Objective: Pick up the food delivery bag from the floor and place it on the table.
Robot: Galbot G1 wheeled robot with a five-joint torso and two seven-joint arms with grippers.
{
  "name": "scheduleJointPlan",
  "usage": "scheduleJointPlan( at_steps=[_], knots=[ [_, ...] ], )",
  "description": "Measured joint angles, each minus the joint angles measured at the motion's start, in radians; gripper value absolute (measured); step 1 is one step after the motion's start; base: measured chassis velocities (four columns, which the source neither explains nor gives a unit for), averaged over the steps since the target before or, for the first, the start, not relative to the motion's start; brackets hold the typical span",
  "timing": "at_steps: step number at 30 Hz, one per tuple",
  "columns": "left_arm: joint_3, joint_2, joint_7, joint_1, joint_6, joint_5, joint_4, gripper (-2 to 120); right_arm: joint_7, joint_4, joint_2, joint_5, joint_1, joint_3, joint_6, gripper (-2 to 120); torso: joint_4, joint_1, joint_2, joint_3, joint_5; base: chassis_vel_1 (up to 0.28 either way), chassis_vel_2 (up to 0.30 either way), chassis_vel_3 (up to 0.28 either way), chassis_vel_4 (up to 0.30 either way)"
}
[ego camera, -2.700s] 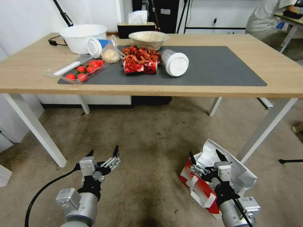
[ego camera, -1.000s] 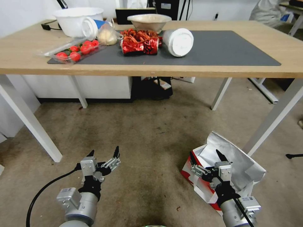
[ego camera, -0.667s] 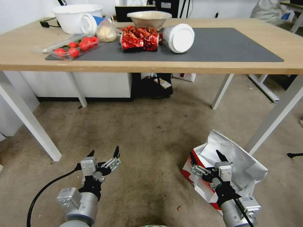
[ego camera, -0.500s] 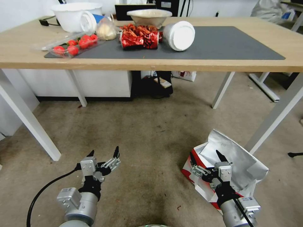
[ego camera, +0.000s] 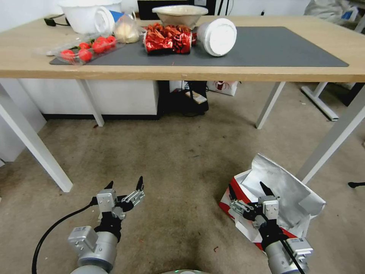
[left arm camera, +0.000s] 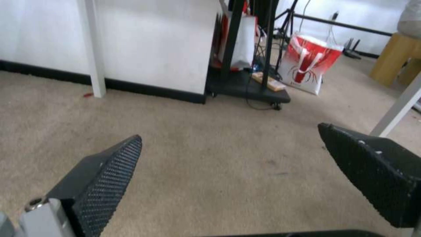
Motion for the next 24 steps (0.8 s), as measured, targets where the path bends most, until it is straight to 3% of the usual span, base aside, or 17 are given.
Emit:
scheduleJointPlan(
  at_steps=[8,13,24],
  knots=[
    [-0.008,0.009,0.040,-0.004,-0.027,0.054,0.026,100,-0.017,-0.005,0.000,0.018,0.004,0.011,0.014,100,0.0000,0.001,0.003,0.000,0.0001,0.000,0.000,0.000,0.000],
    [-0.007,0.009,0.050,-0.003,-0.033,0.081,0.035,100,-0.045,-0.014,-0.003,0.057,0.016,0.026,0.071,100,-0.0001,0.001,0.005,0.000,0.0000,0.000,0.000,0.000,0.000],
    [-0.010,0.005,0.044,0.005,-0.086,0.088,0.032,100,-0.180,-0.071,-0.141,0.200,0.067,0.153,0.159,100,0.0000,0.001,0.007,0.000,0.0003,0.000,0.000,0.000,0.000]
  ],
)
